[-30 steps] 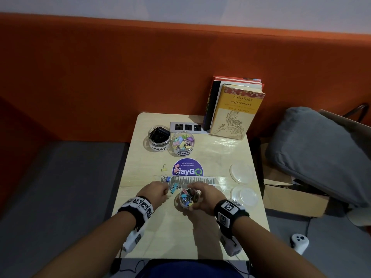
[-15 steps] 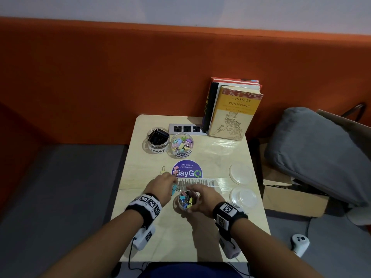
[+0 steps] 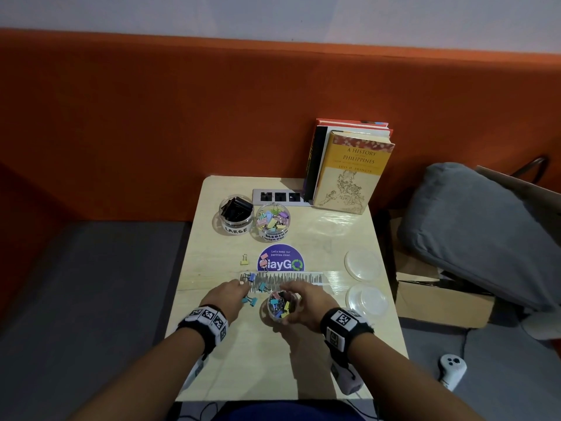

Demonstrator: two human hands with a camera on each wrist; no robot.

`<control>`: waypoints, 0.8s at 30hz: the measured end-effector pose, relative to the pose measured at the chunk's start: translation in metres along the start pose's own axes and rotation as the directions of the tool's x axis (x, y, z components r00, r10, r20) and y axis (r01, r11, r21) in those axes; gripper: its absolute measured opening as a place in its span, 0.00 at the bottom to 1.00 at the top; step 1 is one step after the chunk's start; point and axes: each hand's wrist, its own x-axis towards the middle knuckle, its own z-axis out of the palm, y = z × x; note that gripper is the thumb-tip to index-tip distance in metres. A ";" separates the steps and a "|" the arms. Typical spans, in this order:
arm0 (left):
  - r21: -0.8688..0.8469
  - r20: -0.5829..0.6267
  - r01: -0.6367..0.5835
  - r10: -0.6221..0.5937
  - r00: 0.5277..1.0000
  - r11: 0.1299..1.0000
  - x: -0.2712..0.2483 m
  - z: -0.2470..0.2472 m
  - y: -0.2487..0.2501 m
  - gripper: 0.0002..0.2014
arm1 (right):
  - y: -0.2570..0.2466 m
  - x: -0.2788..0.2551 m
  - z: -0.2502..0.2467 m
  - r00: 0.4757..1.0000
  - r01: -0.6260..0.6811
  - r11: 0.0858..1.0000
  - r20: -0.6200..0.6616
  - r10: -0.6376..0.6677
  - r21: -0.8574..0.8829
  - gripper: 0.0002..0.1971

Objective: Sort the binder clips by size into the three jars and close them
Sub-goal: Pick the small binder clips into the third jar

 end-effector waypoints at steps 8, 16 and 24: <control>-0.175 0.026 0.077 -0.074 0.997 0.982 0.000 -0.004 0.002 0.17 | 0.000 0.000 0.002 1.000 -0.005 1.000 -0.004 0.005 0.023 0.39; -0.043 0.032 0.107 -0.105 0.994 0.993 -0.006 -0.013 0.005 0.14 | 0.000 0.000 0.002 1.000 -0.006 1.000 0.001 0.006 0.022 0.40; -0.256 -0.138 0.073 -0.111 0.984 0.964 -0.017 -0.026 0.004 0.08 | 0.001 0.001 0.003 1.000 -0.004 1.000 -0.004 0.004 0.016 0.39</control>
